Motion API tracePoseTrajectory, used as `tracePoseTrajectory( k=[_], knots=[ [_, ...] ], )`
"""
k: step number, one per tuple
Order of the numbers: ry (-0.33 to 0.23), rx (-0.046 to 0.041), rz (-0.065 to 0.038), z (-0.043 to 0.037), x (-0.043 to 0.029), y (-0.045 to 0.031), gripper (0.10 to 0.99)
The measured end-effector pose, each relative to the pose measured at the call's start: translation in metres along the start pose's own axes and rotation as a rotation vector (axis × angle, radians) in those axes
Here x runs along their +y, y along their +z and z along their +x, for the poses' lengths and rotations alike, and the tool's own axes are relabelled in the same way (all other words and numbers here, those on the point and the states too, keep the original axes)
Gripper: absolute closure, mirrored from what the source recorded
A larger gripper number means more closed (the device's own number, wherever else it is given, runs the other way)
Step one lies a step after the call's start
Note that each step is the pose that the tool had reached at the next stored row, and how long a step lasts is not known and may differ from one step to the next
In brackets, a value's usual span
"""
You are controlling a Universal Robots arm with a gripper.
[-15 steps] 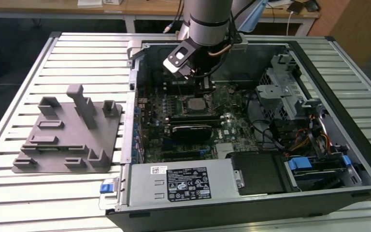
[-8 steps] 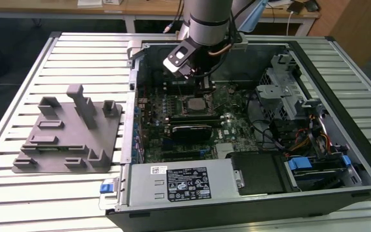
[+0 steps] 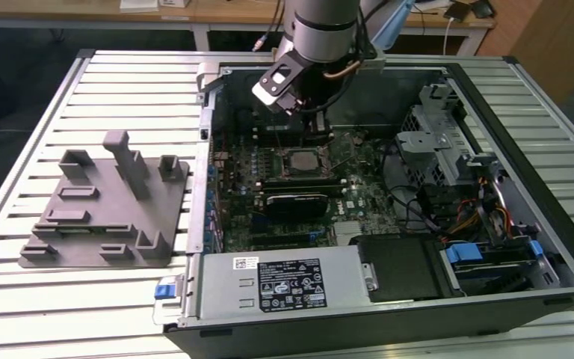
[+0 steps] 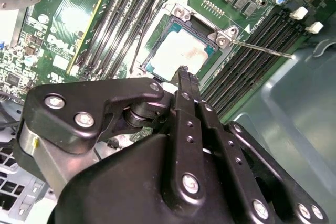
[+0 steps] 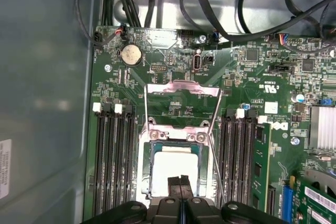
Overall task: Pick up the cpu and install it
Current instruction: 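Close the cpu cover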
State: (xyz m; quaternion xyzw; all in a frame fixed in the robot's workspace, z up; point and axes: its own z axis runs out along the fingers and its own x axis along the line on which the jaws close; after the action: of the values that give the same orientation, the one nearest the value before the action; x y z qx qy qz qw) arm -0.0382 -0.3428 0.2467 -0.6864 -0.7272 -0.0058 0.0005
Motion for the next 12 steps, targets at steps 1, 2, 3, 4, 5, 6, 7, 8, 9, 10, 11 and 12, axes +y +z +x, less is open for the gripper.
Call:
tracePoseTrajectory(
  k=[1,2,3,4,5,6,7,8,9,10,11,12],
  knots=[
    [0.0,0.0,0.0,0.0,0.0,-0.0015,0.98],
    [0.0,-0.0001,0.0,0.0,0.0,-0.003,0.98],
    [0.0,-0.0001,0.0,0.0,0.0,-0.0046,0.98],
    [0.0,0.0,0.0,0.0001,0.0001,-0.0061,0.98],
    [0.0,0.0,0.0,0.0001,0.0001,-0.0075,0.98],
    [0.0,0.0,0.0,0.0001,0.0001,-0.0084,0.98],
    [0.0,0.0002,0.0,0.0001,0.0001,-0.0083,0.98],
    [0.0,0.0002,0.0,0.0001,0.0001,-0.0083,0.98],
    [0.0,0.0002,0.0,0.0001,0.0001,-0.0084,0.98],
    [0.0,0.0002,0.0,0.0001,0.0001,-0.0084,0.98],
    [0.0,0.0,0.0,0.0001,0.0001,-0.0085,0.98],
    [0.0,0.0,0.0,0.0001,0.0001,-0.0085,0.98]
  ],
)
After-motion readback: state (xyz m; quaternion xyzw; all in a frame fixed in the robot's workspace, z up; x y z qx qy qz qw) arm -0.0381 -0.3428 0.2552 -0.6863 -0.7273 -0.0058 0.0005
